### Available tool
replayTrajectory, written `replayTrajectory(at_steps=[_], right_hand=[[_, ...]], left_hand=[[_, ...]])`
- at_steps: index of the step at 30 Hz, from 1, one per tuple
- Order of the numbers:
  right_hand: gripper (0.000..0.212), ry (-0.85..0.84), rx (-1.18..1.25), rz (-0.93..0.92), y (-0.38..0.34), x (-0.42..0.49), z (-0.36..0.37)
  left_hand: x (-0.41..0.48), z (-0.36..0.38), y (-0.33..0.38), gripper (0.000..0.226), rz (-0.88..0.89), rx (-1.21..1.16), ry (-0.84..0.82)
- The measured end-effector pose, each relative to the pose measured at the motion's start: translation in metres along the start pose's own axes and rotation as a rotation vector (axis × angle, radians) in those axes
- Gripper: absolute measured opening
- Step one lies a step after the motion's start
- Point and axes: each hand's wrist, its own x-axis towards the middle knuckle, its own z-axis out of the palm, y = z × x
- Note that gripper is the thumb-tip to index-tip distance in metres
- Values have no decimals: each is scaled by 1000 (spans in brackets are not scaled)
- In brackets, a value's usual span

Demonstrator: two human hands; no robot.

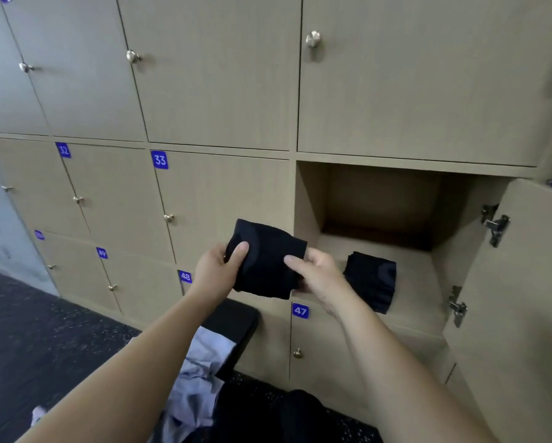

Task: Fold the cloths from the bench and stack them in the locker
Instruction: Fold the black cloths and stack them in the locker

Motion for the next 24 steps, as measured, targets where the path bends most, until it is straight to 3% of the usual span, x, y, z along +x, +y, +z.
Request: replayTrajectory(at_steps=[4, 8, 14, 17, 21, 24], right_hand=[[18, 97, 10, -27, 18, -11, -19], [10, 303, -97, -37, 40, -15, -57], [51, 503, -166, 52, 82, -3, -110], [41, 555, -211, 118, 98, 6, -138], [35, 614, -270, 178, 109, 29, -174], [23, 654, -308, 193, 107, 54, -197]], left_hand=[[-1, 46, 5, 35, -59, -74, 39], [3, 90, -3, 40, -108, -56, -40], [15, 149, -16, 17, -226, -87, -357], [25, 178, -18, 18, -231, -39, -442], [49, 215, -12, 28, -210, -33, -436], [78, 241, -6, 14, -205, -58, -427]])
